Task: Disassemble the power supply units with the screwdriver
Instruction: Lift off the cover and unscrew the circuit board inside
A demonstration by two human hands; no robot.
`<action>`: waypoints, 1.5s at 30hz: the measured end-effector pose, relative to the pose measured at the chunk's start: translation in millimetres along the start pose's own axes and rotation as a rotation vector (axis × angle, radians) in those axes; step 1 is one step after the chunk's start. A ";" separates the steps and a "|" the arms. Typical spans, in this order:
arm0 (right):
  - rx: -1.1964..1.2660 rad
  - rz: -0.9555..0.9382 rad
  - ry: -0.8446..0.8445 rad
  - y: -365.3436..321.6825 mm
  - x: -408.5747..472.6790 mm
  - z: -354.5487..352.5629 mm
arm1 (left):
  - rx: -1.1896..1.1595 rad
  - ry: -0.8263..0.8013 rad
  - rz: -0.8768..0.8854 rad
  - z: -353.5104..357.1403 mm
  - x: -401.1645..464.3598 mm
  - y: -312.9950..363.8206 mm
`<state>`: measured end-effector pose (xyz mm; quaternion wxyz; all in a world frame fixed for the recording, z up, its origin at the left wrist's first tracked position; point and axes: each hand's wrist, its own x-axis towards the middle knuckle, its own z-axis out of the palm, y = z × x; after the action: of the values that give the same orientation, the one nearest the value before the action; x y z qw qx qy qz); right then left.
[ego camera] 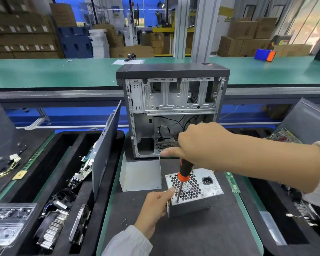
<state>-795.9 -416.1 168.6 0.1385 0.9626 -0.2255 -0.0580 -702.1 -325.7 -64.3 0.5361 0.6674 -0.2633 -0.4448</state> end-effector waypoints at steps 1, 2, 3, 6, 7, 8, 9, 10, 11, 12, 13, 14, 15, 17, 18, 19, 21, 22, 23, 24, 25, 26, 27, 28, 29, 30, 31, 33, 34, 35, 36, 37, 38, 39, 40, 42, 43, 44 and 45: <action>-0.031 -0.032 0.016 -0.9 1.1 1.7 | 0.006 0.005 -0.004 0.0 -0.1 0.1; -0.036 -0.082 -0.010 -1.0 1.6 0.9 | 0.006 0.008 -0.006 -0.1 -0.1 0.2; -0.019 -0.175 -0.035 1.6 1.7 -1.1 | 0.003 0.009 -0.006 -0.1 0.0 0.4; 0.196 -0.368 -0.271 11.0 -3.6 -15.8 | -0.018 0.004 -0.008 -1.1 1.8 -1.1; 0.257 -0.403 -0.342 12.4 -4.0 -18.8 | -0.022 -0.001 -0.011 -1.4 2.5 -1.8; 0.285 -0.402 -0.388 12.3 -4.5 -20.8 | -0.026 -0.008 -0.013 -1.5 3.1 -2.6; 0.295 -0.388 -0.394 11.8 -4.4 -20.0 | -0.032 -0.012 -0.015 -1.6 3.5 -3.3; 0.293 -0.355 -0.383 10.1 -4.9 -18.9 | -0.043 -0.014 -0.018 -1.5 3.4 -3.3; 0.310 -0.289 -0.365 8.6 -4.4 -16.4 | -0.050 -0.013 -0.021 -1.2 2.9 -2.6; 0.314 -0.199 -0.338 5.7 -4.8 -14.6 | -0.051 -0.011 -0.022 -1.1 2.3 -2.1; 0.260 -0.119 -0.302 2.8 -4.2 -13.1 | -0.047 -0.010 -0.023 -0.9 2.0 -2.0; 0.148 -0.065 -0.237 0.6 -2.6 -11.4 | -0.039 -0.005 -0.025 -1.1 1.7 -1.7; 0.018 -0.045 -0.179 -0.9 -0.8 -9.6 | -0.033 0.000 -0.027 -1.3 1.0 -1.1; -0.111 -0.079 -0.129 -0.9 -0.2 -7.1 | -0.046 0.001 -0.025 -1.4 -0.3 -0.3; -0.121 -0.142 -0.141 -0.3 -0.7 -8.7 | -0.062 -0.003 -0.026 -1.3 -0.9 0.6; -0.110 -0.200 -0.178 2.8 -1.7 -11.1 | -0.072 -0.008 -0.027 -1.1 -1.9 2.0; -0.016 -0.258 -0.260 6.9 -5.3 -16.3 | -0.066 -0.024 -0.023 -1.9 -3.5 3.3; 0.034 -0.257 -0.296 7.7 -6.1 -17.4 | -0.056 -0.039 -0.021 -3.0 -4.7 4.3; 0.062 -0.242 -0.333 7.3 -6.6 -19.3 | -0.042 -0.060 -0.016 -4.3 -6.1 5.3; 0.073 -0.228 -0.335 6.6 -6.5 -20.3 | -0.019 -0.076 -0.002 -6.0 -7.4 5.9; 0.070 -0.219 -0.334 5.9 -6.4 -20.4 | 0.020 -0.075 0.024 -8.3 -9.1 6.3; 0.062 -0.210 -0.333 6.0 -6.1 -20.0 | 0.077 -0.046 0.068 -11.4 -10.9 6.5; 0.055 -0.209 -0.337 7.4 -5.4 -19.9 | 0.143 0.010 0.144 -15.2 -12.5 7.1; 0.050 -0.210 -0.347 8.2 -5.0 -20.4 | 0.198 0.060 0.234 -19.2 -13.9 8.2; 0.051 -0.214 -0.355 9.0 -4.8 -20.6 | 0.246 0.076 0.316 -23.0 -14.7 9.3; 0.056 -0.215 -0.364 9.6 -4.5 -21.6 | 0.289 0.059 0.382 -25.8 -15.7 11.1; 0.060 -0.219 -0.369 10.0 -4.1 -22.2 | 0.330 0.013 0.426 -26.8 -16.5 12.7; 0.069 -0.222 -0.377 10.4 -3.5 -22.3 | 0.406 -0.077 0.468 -22.9 -17.3 15.9; 0.069 -0.223 -0.374 10.0 -3.5 -22.6 | 0.435 -0.095 0.480 -19.8 -16.5 16.6; 0.074 -0.224 -0.369 10.4 -3.2 -22.2 | 0.454 -0.097 0.492 -16.7 -14.9 16.6; 0.075 -0.226 -0.364 10.5 -3.6 -22.2 | 0.461 -0.094 0.503 -13.8 -13.9 16.8; 0.075 -0.226 -0.361 10.7 -3.8 -22.1 | 0.455 -0.089 0.509 -11.9 -13.0 16.7; 0.073 -0.223 -0.360 10.9 -4.0 -22.0 | 0.443 -0.083 0.506 -11.4 -11.9 16.9; 0.074 -0.220 -0.356 11.7 -4.3 -21.5 | 0.426 -0.081 0.493 -11.4 -11.1 16.9; 0.074 -0.216 -0.355 12.6 -4.4 -21.3 | 0.409 -0.080 0.475 -11.4 -10.9 16.7; 0.073 -0.211 -0.354 14.6 -5.9 -22.0 | 0.377 -0.087 0.451 -10.7 -10.8 16.6; 0.075 -0.210 -0.351 16.1 -6.6 -22.9 | 0.368 -0.093 0.441 -10.2 -10.6 16.8; 0.076 -0.205 -0.346 18.4 -7.6 -24.1 | 0.363 -0.098 0.432 -9.6 -10.2 17.3; 0.076 -0.198 -0.342 20.9 -9.0 -25.7 | 0.359 -0.104 0.426 -9.0 -9.8 17.7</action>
<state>-808.2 -423.8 199.7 0.0555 0.9607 -0.1521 -0.2255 -696.6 -318.3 -44.2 0.4765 0.6576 -0.4993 -0.3019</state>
